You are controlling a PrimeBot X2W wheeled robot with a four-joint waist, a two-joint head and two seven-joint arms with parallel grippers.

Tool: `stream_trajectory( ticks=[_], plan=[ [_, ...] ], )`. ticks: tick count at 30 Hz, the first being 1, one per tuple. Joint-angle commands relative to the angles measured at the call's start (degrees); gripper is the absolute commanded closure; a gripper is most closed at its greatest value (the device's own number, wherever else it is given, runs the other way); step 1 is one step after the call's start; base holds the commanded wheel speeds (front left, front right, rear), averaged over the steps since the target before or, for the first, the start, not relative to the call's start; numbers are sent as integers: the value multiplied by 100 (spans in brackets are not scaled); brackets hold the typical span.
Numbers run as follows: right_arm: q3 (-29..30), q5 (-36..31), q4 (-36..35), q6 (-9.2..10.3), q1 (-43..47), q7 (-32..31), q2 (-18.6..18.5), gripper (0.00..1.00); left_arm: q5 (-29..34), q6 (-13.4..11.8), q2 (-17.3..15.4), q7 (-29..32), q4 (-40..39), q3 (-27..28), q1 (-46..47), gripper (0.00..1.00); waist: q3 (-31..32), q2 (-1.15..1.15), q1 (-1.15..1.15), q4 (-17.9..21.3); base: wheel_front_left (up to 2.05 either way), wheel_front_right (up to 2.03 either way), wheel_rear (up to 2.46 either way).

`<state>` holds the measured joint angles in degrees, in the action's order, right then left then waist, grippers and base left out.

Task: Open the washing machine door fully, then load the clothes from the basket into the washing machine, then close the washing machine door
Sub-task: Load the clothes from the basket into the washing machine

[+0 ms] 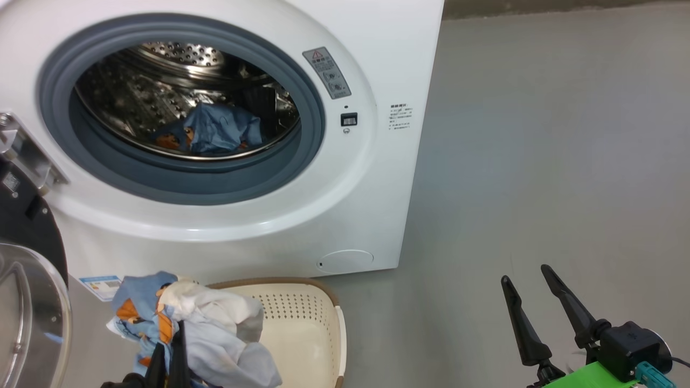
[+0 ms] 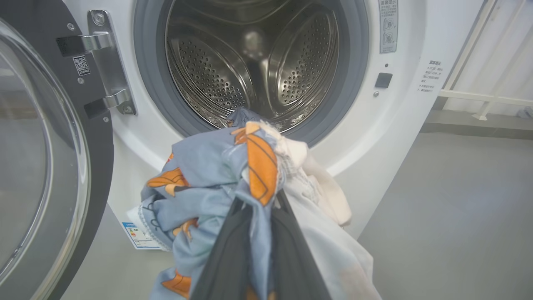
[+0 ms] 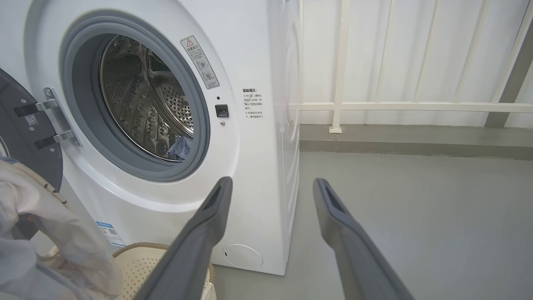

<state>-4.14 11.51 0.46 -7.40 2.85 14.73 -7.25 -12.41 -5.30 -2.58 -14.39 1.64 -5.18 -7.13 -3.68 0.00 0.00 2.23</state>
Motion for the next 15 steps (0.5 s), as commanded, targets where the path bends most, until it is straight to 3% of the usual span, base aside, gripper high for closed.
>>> stream_trajectory(
  ticks=[1,15],
  plan=[
    [-100,121,-134,-9,-30,27,-79,0,55,-31,-30,-61,-199,192,66,100,65,0,0,-11,0,0,0],
    [-150,170,-112,-9,120,27,-135,0,122,-107,-30,-61,-464,203,-172,100,312,0,0,-28,0,0,0]
  ],
)
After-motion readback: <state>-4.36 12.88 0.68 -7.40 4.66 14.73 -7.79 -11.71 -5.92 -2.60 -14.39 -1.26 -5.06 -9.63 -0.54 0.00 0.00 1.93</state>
